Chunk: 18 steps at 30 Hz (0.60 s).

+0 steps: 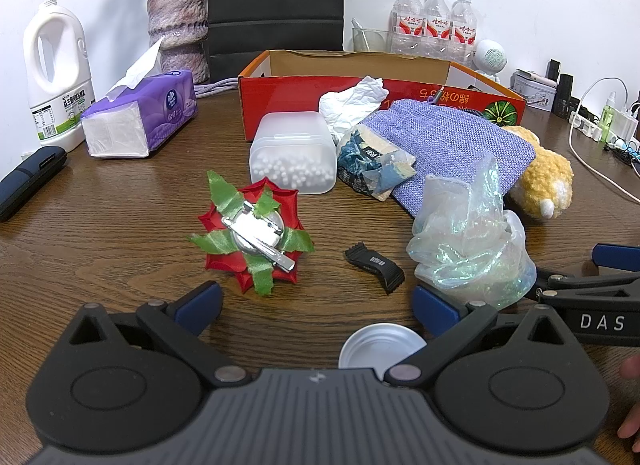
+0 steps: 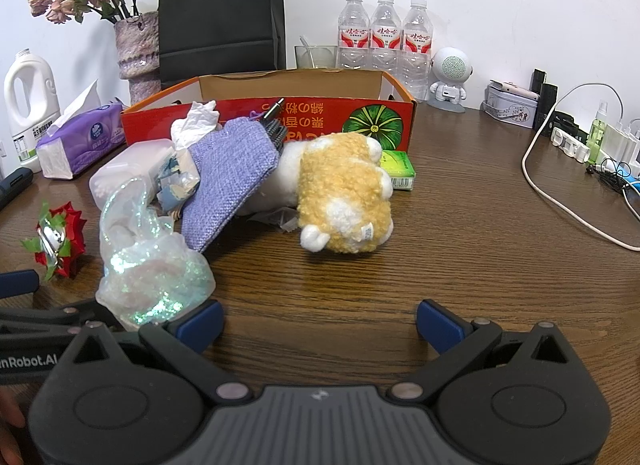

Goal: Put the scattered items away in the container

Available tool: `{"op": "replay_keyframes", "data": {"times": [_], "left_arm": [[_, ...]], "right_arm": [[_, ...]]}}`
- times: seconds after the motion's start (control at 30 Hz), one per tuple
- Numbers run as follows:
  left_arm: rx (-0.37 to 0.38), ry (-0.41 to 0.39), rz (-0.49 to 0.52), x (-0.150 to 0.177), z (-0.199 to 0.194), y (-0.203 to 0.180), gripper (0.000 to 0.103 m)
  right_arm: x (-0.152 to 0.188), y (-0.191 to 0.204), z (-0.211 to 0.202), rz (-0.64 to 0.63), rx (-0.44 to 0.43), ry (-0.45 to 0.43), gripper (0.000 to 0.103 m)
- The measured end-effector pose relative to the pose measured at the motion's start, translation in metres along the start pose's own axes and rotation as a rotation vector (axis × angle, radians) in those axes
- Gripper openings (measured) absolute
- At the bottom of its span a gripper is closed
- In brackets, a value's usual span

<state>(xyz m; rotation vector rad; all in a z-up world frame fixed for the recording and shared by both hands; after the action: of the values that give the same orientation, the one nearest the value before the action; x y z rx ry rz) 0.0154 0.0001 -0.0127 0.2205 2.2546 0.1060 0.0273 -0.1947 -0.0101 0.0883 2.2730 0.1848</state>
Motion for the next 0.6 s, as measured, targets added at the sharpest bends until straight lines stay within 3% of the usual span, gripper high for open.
{"op": "replay_keyframes", "data": {"times": [0.6], "left_arm": [[-0.004, 0.001, -0.001, -0.0011, 0.0013, -0.0006, 0.103]], "right_arm": [[0.0005, -0.0017, 0.0005, 0.008, 0.008, -0.002, 0.103]]}}
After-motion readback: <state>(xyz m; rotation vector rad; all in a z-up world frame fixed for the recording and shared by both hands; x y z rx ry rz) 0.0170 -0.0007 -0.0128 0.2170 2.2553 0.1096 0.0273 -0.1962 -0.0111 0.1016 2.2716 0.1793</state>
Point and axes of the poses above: each gripper's, at about its wrist camera, not at the fingertips, and z roughly the way its jaws point, y to its left, x to its underside, the point moved 2 cm from there along z, roughly the way its jaws point, and after that the axes turned 11 degrees about z, right-handed, at the moved point
